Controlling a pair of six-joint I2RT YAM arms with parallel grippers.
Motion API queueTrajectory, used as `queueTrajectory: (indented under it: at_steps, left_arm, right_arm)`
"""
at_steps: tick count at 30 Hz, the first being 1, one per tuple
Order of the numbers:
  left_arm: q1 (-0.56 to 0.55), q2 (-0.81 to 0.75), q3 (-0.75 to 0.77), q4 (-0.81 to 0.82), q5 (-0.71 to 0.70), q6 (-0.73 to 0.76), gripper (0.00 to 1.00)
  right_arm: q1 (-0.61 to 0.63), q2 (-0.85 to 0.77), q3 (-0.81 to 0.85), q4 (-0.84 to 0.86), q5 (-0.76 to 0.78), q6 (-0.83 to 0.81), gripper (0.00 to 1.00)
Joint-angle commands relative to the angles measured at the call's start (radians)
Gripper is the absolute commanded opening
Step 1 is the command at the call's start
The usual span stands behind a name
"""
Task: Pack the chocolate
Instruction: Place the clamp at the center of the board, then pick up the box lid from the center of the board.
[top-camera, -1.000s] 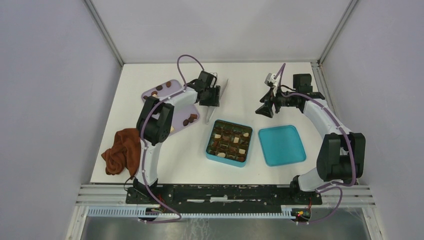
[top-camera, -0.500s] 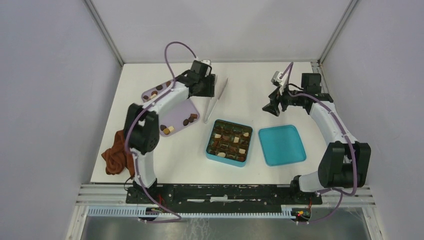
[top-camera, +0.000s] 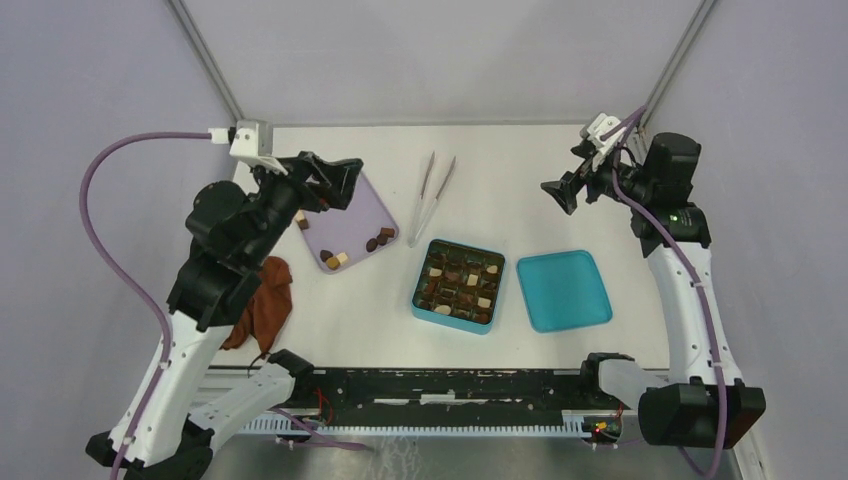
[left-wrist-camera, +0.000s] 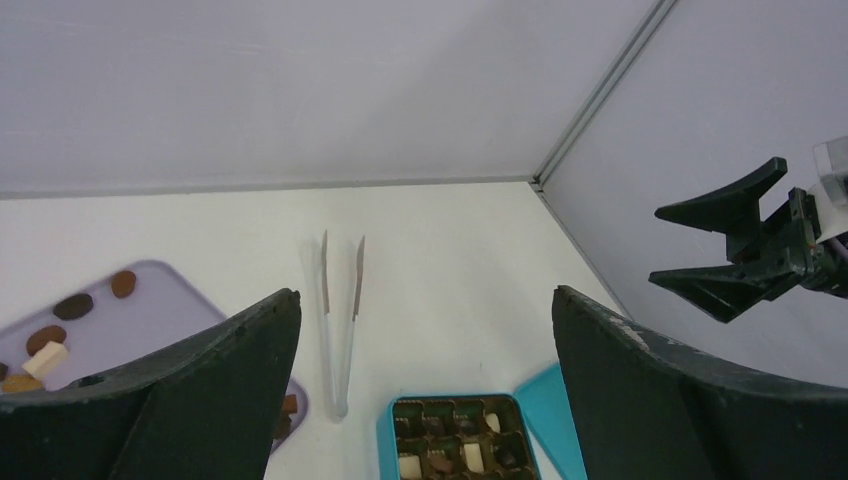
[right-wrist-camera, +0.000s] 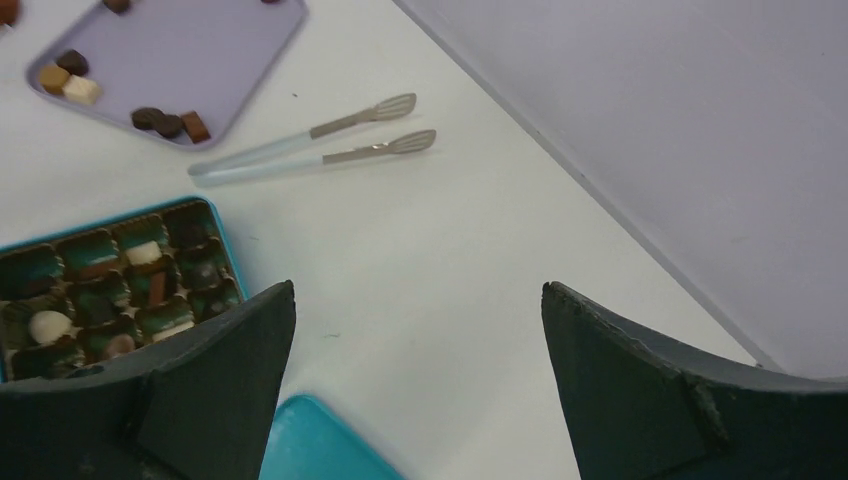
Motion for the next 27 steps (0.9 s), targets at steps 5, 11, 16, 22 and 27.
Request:
queueTrajectory:
  at_steps: [5,11,16,22,27]
  left_arm:
    - [0.003,-0.162,-0.167,-0.144,0.143,-0.154,1.0]
    - [0.003,-0.207,-0.402,-0.157,0.227,-0.291,1.0]
    - [0.002,-0.185,-0.586,-0.157,0.179,-0.363,0.92]
    - [-0.014,-0.096,-0.718,-0.075,0.153,-0.409,0.77]
    - [-0.097,0.013,-0.766,-0.011,0.09,-0.427,0.64]
  right_arm:
    - [-0.003,-0.13,-0.024,-0.04,-0.264,0.085,0.98]
    - [0.046,-0.139,-0.196,-0.281,-0.093,-0.171,0.96]
    - [0.213,-0.109,-0.39,-0.247,0.276,-0.162,0.88]
    - [0.271,-0.029,-0.532,-0.099,0.418,-0.001,0.76]
    - [0.273,0.045,-0.584,0.037,0.386,0.115,0.63]
